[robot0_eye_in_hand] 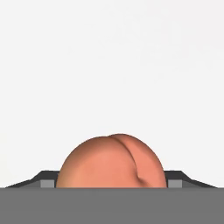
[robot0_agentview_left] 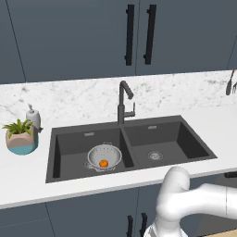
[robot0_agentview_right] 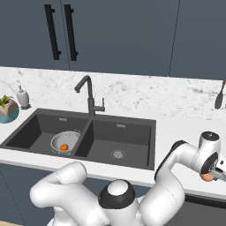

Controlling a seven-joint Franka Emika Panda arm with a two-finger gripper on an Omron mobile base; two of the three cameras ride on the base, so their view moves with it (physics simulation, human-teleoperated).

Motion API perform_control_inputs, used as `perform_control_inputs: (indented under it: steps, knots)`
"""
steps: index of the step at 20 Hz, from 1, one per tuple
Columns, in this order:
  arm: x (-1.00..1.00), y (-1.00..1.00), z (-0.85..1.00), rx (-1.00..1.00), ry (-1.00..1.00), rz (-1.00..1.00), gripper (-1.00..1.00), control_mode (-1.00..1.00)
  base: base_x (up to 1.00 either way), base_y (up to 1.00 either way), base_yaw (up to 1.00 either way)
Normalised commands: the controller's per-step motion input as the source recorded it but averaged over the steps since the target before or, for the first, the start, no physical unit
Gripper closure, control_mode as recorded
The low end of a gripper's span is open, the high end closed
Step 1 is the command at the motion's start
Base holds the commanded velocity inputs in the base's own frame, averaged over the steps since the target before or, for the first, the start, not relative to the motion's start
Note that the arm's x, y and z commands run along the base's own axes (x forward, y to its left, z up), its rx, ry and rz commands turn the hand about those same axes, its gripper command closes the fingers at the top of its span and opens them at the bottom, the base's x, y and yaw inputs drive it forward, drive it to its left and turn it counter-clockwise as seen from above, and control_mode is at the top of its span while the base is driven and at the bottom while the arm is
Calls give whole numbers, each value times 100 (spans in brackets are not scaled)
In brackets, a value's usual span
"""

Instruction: Put the colander in the sink, put the tangerine, peach in the colander, and turn on the sink faucet and pour water over the colander.

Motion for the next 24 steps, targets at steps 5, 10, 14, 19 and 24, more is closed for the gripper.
perform_control_inputs:
  steps: [5, 10, 14, 19, 24]
  knots:
    - [-16, 39, -10, 0, 0, 0, 100, -100, 0, 0, 0]
    - [-25, 87, 0, 0, -1, 0, 100, -100, 0, 0, 0]
    - [-12, 100, 12, 0, -6, 0, 100, -100, 0, 0, 0]
    - [-9, 100, 17, 0, -6, 0, 100, -100, 0, 0, 0]
    - [-5, 100, 17, 0, -6, 0, 100, -100, 0, 0, 0]
